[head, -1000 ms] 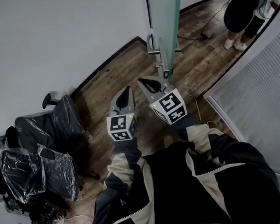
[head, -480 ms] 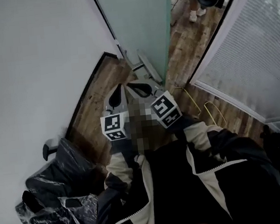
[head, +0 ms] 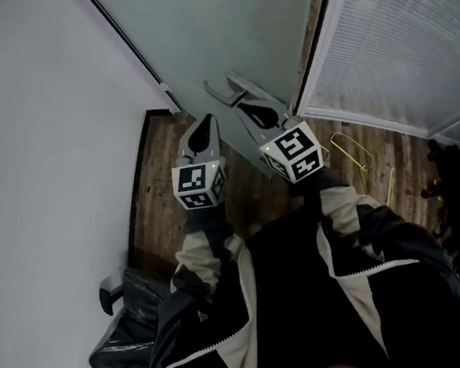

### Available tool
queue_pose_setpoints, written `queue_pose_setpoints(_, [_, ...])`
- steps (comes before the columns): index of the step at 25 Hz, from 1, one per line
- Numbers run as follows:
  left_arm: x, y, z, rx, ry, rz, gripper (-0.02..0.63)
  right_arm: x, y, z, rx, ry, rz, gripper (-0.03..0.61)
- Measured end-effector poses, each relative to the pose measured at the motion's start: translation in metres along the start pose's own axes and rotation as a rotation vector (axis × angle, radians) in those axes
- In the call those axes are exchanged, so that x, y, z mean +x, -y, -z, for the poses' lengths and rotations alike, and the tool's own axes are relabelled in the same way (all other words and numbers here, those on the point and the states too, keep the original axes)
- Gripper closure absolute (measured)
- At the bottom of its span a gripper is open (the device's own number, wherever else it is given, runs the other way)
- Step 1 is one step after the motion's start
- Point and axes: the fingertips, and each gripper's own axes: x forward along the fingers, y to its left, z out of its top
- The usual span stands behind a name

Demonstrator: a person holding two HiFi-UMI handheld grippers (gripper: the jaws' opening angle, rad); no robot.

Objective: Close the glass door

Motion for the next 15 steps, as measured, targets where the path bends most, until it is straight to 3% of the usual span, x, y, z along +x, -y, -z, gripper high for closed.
queue_pose_setpoints(3, [0.005,0.005,0.003,-0.003,-0.007,0.056,0.604,0.004,0.004,0.009,-0.090,-0.073,0.040,0.574])
queue_pose_setpoints(5, [0.007,0.010,0.005,0.000,-0.010,0.085,0.604,0.009,-0.004,0.018,-0.249,-0.188,0.036,0.571])
queue_pose_setpoints(10, [0.004,0.004,0.002,-0.017,0.010,0.104,0.604,0.024,-0.018,0.027,-0.715,-0.436,0.069,0.376])
queue_pose_setpoints(12, [0.002,0.001,0.004,-0.018,0.012,0.107,0.604,0.032,-0.003,0.033,-0.898,-0.539,0.117,0.328])
queue_pose_setpoints(15, [0.000,-0.003,0.006,-0.030,0.018,0.108,0.604,0.046,0.011,0.052,-1.103,-0.677,0.115,0.281])
